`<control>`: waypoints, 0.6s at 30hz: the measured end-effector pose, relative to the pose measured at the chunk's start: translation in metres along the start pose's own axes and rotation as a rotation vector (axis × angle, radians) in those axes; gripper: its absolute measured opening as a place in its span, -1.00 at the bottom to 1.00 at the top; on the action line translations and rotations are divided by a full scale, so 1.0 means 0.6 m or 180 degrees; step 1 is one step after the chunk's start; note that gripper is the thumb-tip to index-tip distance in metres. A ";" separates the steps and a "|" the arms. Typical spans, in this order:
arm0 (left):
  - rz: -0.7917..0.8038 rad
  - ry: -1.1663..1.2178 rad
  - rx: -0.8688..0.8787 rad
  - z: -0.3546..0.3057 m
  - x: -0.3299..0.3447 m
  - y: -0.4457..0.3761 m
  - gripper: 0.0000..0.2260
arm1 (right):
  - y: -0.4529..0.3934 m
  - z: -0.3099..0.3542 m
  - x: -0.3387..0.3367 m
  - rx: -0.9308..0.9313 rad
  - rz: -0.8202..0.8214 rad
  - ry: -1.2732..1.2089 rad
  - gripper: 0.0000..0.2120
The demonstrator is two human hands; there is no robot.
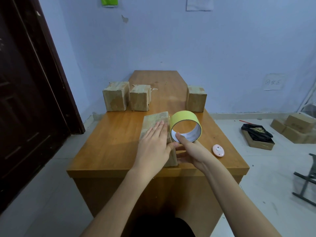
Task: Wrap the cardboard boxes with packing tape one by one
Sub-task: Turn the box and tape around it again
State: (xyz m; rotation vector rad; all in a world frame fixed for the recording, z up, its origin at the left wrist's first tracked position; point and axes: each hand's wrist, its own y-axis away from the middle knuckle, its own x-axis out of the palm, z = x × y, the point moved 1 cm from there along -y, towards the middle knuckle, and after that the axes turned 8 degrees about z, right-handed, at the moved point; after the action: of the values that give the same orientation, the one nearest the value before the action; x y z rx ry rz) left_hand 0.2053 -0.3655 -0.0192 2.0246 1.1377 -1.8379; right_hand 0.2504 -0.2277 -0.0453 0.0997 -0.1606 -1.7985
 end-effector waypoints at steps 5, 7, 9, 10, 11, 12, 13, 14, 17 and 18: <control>0.0049 0.0250 -0.0077 0.004 -0.001 0.002 -0.39 | -0.001 0.001 -0.001 -0.0088 -0.0049 -0.0144 -0.84; 0.0020 0.0533 -0.0292 0.011 -0.007 0.002 -0.38 | -0.003 0.001 -0.002 -0.0103 -0.0411 -0.0438 -0.96; 0.0084 0.0829 -0.0476 0.023 -0.017 0.001 -0.38 | -0.004 -0.003 -0.005 -0.0059 -0.0750 -0.0608 -0.95; 0.0136 0.0911 -0.0494 0.028 -0.020 0.001 -0.38 | -0.005 -0.002 -0.006 -0.0059 -0.0786 -0.0512 -0.95; 0.0171 0.1036 -0.0502 0.034 -0.022 0.003 -0.38 | -0.005 0.001 -0.004 -0.0080 -0.0745 -0.0391 -0.95; 0.0179 0.1235 -0.0517 0.039 -0.025 0.005 -0.38 | -0.004 0.006 -0.002 -0.0125 -0.0671 -0.0246 -0.94; 0.0170 0.1467 -0.0537 0.043 -0.028 0.008 -0.38 | -0.004 0.014 0.000 -0.0186 -0.0600 -0.0112 -0.93; 0.0134 0.1655 -0.0541 0.047 -0.030 0.011 -0.38 | -0.003 0.024 0.000 -0.0249 -0.0544 0.0039 -0.91; -0.0045 0.1023 -0.0459 0.054 -0.034 0.016 -0.39 | -0.004 0.055 0.002 -0.0279 -0.0484 0.0730 -0.87; -0.0127 0.0577 -0.0344 0.056 -0.035 0.016 -0.41 | -0.005 0.063 0.001 -0.0248 -0.0499 0.1020 -0.86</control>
State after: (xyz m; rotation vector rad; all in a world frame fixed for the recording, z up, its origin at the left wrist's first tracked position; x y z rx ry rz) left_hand 0.1866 -0.4005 -0.0108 2.1557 1.3029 -1.5984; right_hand 0.2413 -0.2256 -0.0085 0.3504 0.1497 -1.9155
